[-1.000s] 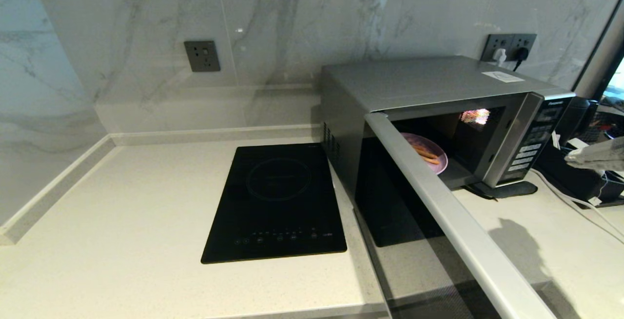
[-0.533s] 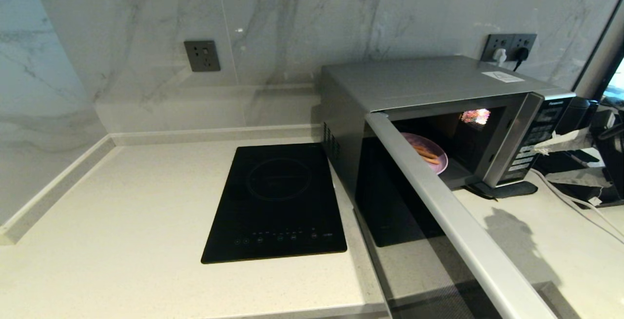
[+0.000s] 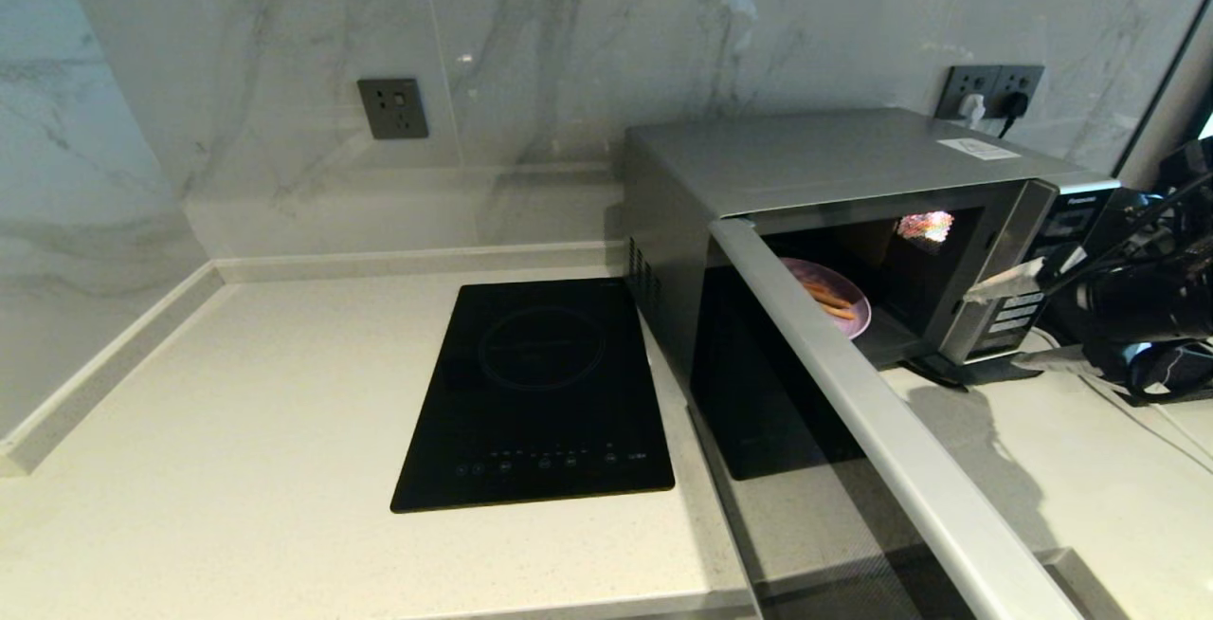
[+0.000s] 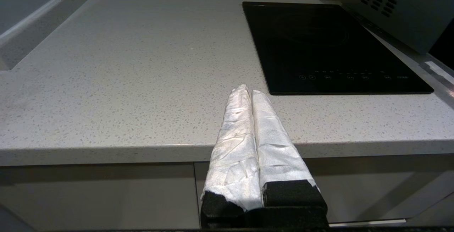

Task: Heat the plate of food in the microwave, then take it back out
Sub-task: Take the plate out of the microwave

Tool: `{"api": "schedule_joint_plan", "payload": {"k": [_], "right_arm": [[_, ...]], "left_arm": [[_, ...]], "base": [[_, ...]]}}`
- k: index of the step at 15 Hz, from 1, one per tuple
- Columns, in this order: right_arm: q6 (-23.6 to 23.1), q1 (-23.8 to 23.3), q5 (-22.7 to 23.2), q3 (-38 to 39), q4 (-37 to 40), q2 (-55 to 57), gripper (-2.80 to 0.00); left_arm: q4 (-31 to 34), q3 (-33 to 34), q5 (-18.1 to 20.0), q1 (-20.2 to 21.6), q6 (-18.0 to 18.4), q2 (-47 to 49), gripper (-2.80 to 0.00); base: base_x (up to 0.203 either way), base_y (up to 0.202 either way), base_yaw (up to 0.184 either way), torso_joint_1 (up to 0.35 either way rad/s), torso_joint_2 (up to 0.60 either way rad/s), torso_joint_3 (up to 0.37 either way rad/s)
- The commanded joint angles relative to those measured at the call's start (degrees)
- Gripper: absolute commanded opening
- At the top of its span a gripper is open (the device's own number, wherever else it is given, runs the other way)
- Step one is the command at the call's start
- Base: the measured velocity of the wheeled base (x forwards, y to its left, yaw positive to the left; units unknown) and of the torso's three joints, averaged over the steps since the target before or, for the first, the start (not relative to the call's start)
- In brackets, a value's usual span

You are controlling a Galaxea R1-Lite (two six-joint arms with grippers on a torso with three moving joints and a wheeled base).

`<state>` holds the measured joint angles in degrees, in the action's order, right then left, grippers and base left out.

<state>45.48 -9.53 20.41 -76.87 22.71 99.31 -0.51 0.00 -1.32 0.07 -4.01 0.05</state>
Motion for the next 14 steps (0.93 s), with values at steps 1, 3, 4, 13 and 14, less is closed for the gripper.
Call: {"api": "schedule_joint_plan", "payload": {"k": [1,3,4,13,14], "right_arm": [[0.33,2.62,-4.87,0.05,-1.23,4.33,0.00],[0.31,5.68,-11.04,-0.46,-2.49,5.65,0.00],[0.37,7.04,-13.33,-1.04,-3.71,6.37,0.00],[4.18,10.59,-15.23,-5.76,-8.47,10.91,0.00],[4.18,10.56,-15.23,-6.21,-8.47,11.10,0.00]], "left_arm": [[-0.02,0.00,0.00,0.01,-0.04,0.04,-2.80],[-0.02,0.00,0.00,0.01,-0.03,0.04,-2.80],[-0.02,0.00,0.00,0.01,-0.03,0.04,-2.80],[-0.02,0.00,0.00,0.01,-0.03,0.04,-2.80],[-0.02,0.00,0.00,0.01,-0.03,0.04,-2.80]], "base": [[0.000,0.000,0.000,0.000,0.00,0.000],[0.000,0.000,0.000,0.000,0.00,0.000],[0.000,0.000,0.000,0.000,0.00,0.000],[0.000,0.000,0.000,0.000,0.00,0.000],[0.000,0.000,0.000,0.000,0.00,0.000]]}}
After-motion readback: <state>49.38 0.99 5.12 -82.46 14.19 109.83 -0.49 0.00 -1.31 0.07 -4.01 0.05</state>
